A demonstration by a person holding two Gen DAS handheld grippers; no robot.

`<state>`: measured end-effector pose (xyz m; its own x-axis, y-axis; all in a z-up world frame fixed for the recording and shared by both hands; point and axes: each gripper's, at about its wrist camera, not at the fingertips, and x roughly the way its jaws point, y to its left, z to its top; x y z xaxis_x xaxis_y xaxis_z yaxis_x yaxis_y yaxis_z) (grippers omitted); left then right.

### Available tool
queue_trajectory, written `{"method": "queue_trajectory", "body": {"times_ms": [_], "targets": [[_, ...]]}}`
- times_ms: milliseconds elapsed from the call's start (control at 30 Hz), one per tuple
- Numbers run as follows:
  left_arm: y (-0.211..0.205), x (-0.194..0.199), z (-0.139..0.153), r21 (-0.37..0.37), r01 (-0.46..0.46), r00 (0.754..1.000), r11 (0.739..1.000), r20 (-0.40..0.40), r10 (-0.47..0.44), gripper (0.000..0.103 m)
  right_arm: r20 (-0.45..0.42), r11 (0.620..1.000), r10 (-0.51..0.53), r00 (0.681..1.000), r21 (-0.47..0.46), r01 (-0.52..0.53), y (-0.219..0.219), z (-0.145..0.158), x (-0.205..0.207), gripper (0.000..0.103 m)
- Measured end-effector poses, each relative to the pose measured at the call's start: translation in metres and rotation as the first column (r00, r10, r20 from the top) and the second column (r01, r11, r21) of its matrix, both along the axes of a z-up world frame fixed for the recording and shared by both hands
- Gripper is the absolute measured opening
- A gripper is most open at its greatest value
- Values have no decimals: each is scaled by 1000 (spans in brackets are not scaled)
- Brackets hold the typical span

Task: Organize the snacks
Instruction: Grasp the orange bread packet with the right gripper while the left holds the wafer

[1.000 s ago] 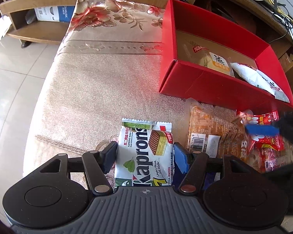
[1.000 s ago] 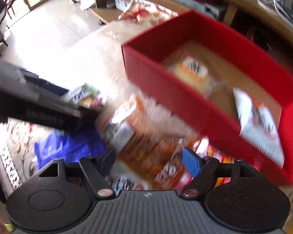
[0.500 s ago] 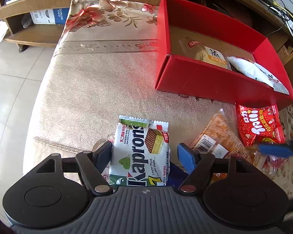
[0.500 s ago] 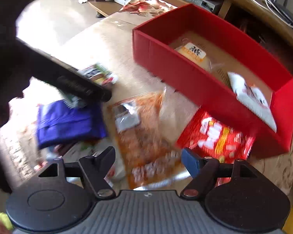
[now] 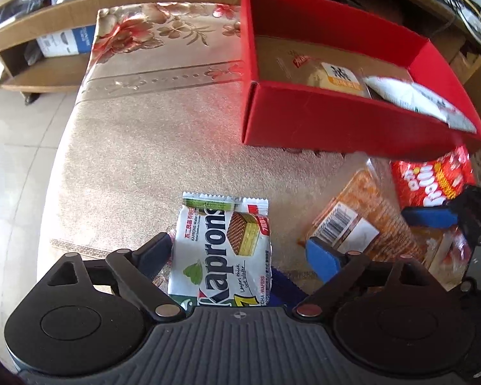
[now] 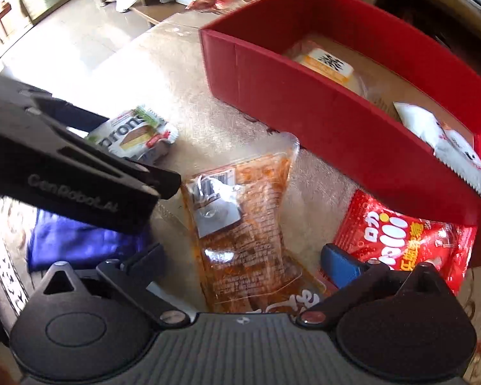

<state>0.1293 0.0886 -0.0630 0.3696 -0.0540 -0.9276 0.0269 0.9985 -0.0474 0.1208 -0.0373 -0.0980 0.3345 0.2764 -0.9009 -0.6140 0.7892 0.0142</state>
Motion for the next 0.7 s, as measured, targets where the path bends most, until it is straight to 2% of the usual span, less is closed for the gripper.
{"method": "queue_trajectory", "body": {"times_ms": [67, 133, 167, 200, 367, 467, 700], "targets": [[-2, -2, -1, 16, 13, 1000, 1000, 0, -13, 95, -15, 1000, 3, 1000, -11, -4, -2, 1, 0, 99], [-1, -2, 0, 14, 10, 1000, 1000, 0, -10, 95, -18, 1000, -27, 999, 0, 27, -3, 8, 0, 81], [0, -2, 0, 10, 7, 1000, 1000, 0, -7, 93, -20, 999, -37, 999, 6, 37, -5, 11, 1, 67], [1, -3, 1, 9, 2, 1000, 1000, 1, -2, 91, -9, 999, -50, 999, -2, 50, -7, 14, 1, 58], [5, -5, 4, 29, -25, 1000, 999, 12, 24, 76, 24, 999, -49, 999, -20, 49, -7, 18, -9, 51], [9, -4, 7, 6, -43, 999, 999, 14, 43, 67, 24, 998, -70, 997, 0, 70, -13, 28, -22, 42], [10, -7, 7, -4, -35, 999, 999, 14, 35, 69, 11, 997, -80, 997, 6, 80, -20, 28, -27, 41]]}}
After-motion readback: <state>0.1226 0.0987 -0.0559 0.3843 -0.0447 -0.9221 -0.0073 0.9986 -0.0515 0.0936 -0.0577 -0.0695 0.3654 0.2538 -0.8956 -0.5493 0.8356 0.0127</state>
